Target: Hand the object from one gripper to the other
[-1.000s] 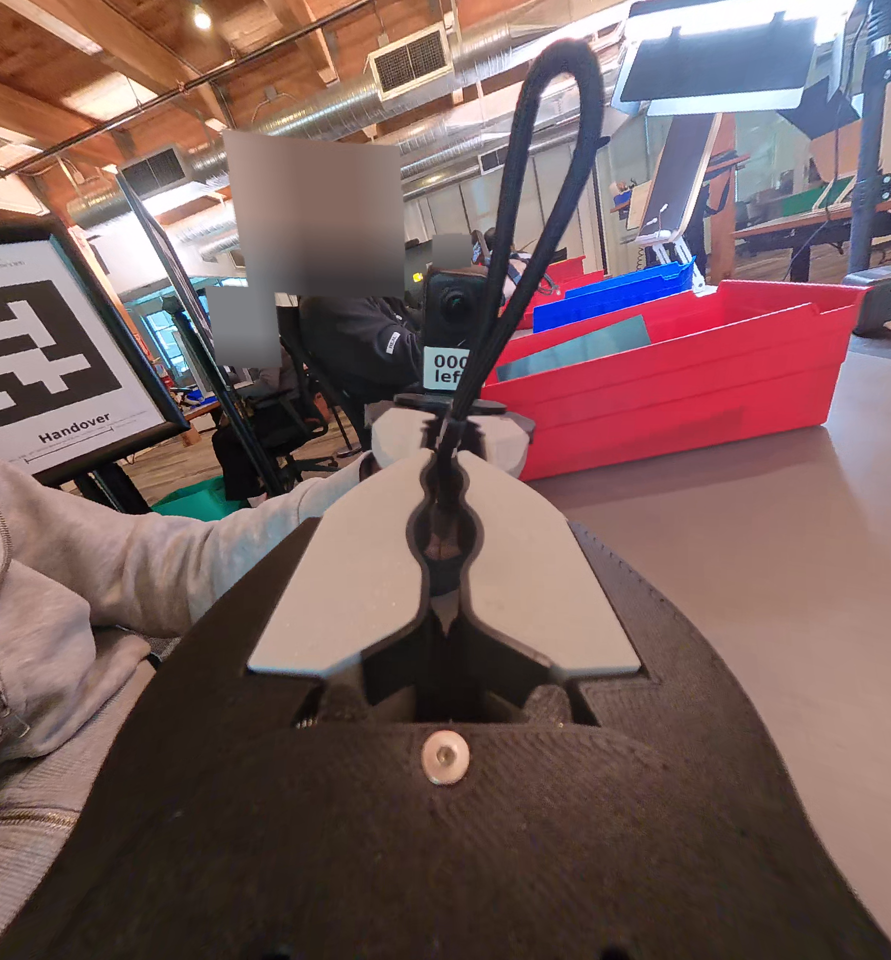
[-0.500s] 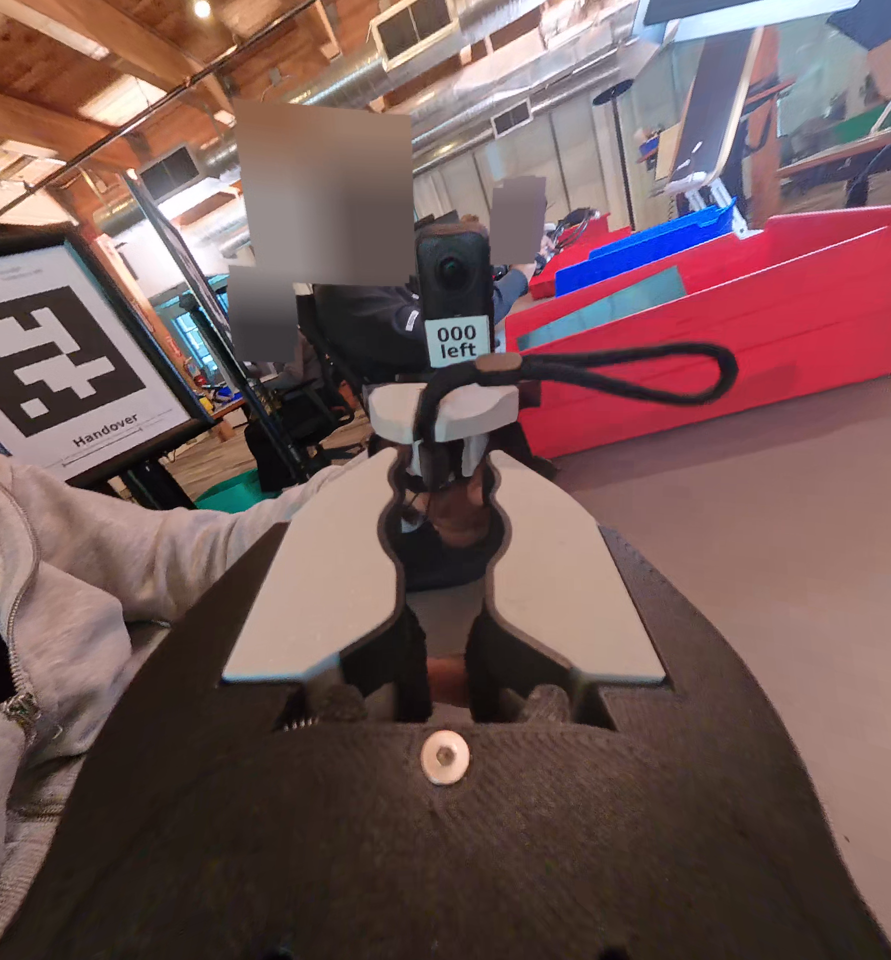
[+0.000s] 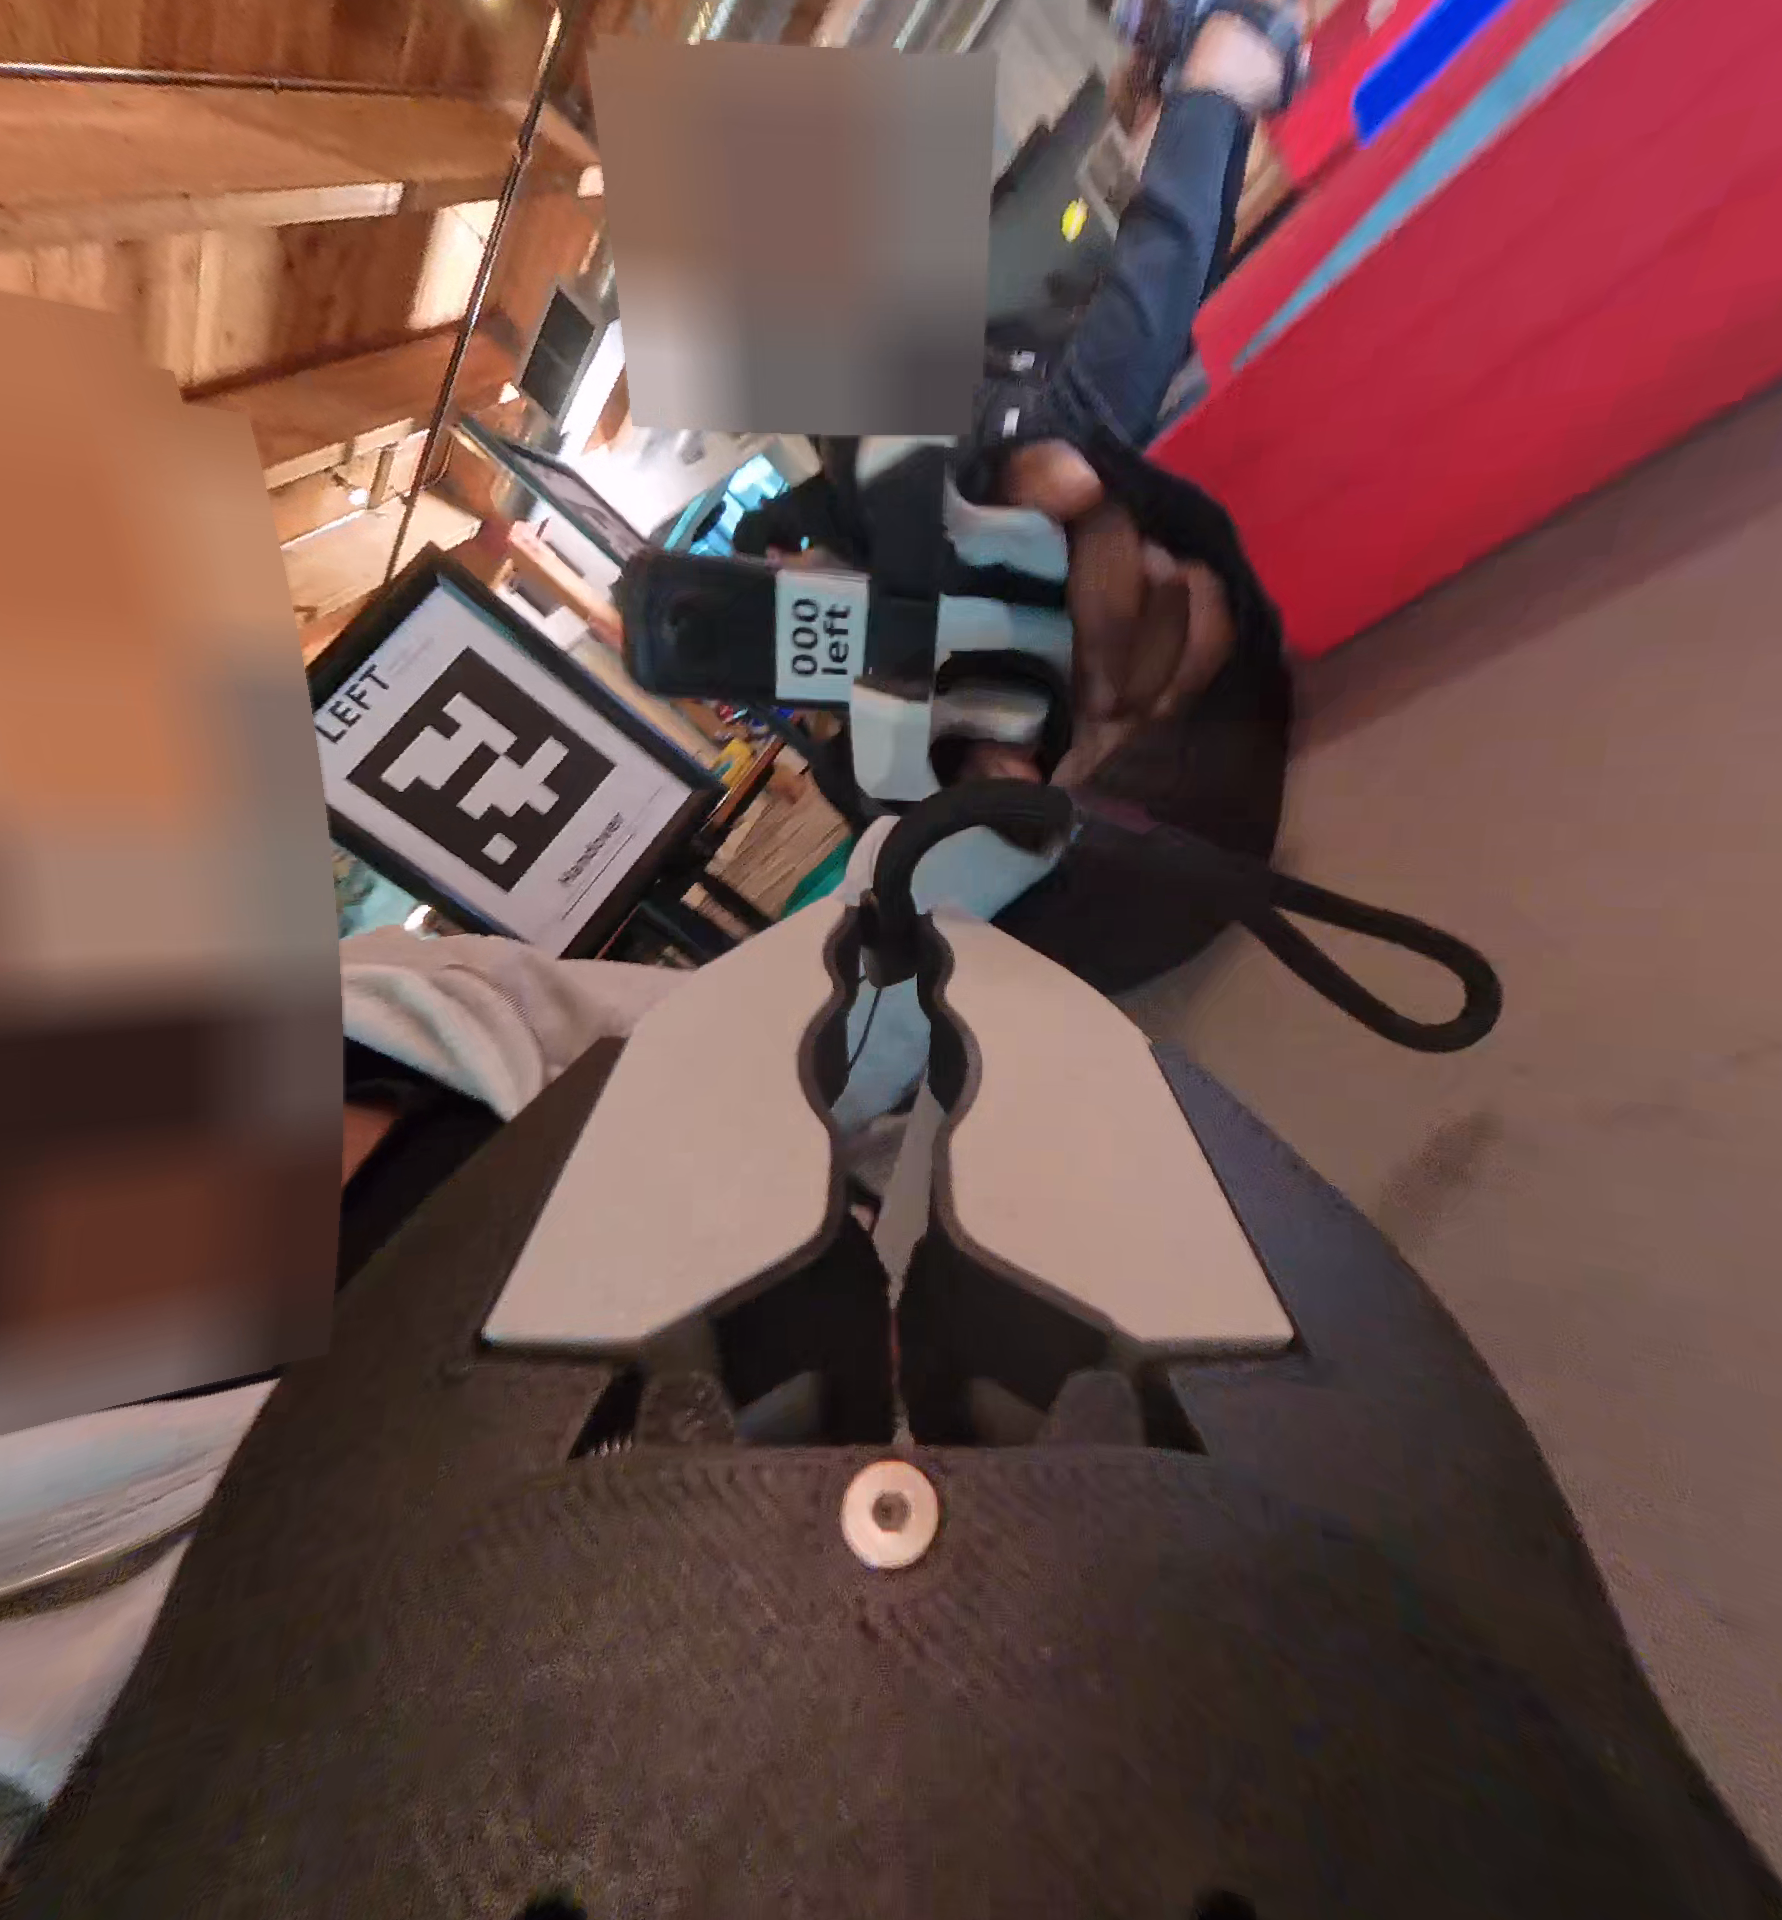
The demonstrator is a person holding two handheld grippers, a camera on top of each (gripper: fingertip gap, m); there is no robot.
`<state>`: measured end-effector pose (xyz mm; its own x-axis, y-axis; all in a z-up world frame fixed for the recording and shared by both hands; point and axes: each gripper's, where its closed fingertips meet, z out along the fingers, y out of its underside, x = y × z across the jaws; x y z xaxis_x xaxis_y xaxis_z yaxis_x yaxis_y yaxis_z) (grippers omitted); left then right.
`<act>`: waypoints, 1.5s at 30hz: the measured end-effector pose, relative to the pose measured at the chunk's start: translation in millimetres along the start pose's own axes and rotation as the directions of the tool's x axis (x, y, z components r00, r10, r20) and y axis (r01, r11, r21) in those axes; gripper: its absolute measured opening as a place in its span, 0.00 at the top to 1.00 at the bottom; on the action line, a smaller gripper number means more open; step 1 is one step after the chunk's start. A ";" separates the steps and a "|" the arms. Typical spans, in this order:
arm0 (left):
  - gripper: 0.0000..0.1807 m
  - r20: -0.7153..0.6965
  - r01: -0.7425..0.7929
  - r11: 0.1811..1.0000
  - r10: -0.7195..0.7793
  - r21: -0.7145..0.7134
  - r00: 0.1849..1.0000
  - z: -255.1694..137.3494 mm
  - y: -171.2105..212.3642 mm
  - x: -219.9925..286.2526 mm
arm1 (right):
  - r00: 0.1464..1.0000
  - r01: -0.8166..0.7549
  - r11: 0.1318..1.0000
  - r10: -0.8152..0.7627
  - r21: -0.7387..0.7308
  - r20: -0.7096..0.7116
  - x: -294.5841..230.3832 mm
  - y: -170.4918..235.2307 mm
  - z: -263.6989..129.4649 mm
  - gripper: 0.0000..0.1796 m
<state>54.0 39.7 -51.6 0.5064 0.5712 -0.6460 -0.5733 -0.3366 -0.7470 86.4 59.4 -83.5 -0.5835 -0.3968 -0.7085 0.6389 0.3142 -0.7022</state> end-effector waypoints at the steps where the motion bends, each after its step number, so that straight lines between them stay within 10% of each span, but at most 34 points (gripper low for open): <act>1: 0.81 -0.007 -0.097 0.995 0.097 -0.020 0.995 2.5 1.1 6.3 | 0.999 -0.037 0.999 0.037 -0.028 0.011 0.8 4.9 0.7 0.94; 6: 0.78 -0.174 -0.189 0.980 0.174 -0.070 0.969 10.0 13.5 39.0 | 0.996 -0.074 0.992 0.079 -0.104 0.043 -4.0 16.4 4.5 0.95; 11: 0.98 -0.209 -0.108 0.992 0.092 -0.064 0.974 12.4 9.9 46.1 | 0.996 -0.072 0.991 0.078 -0.111 0.051 -4.9 18.3 6.9 0.95; 15: 0.98 -0.167 0.186 0.980 -0.194 -0.064 0.967 11.5 4.4 28.6 | 0.994 0.109 0.993 -0.109 -0.045 0.008 -5.4 5.5 6.8 0.88; 20: 0.98 -0.282 0.670 0.742 -0.639 0.018 0.716 1.8 -12.5 10.0 | 0.850 0.494 0.864 -0.457 0.094 -0.262 -0.2 -32.1 -9.9 0.84; 35: 0.83 -0.367 0.780 0.606 -0.769 -0.157 0.523 7.0 -6.4 34.5 | 0.804 0.573 0.810 -0.525 0.124 -0.279 -7.4 -35.4 -5.0 0.97; 45: 0.98 -0.417 0.763 0.617 -0.755 -0.192 0.506 8.8 -8.4 47.5 | 0.822 0.555 0.820 -0.516 0.138 -0.242 -11.6 -32.0 1.9 0.94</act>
<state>77.2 76.2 -74.6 0.9576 0.2312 0.1722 0.1566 0.0844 -0.9841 73.7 52.2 -52.6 -0.9303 -0.2799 -0.2369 0.2689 -0.0814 -0.9597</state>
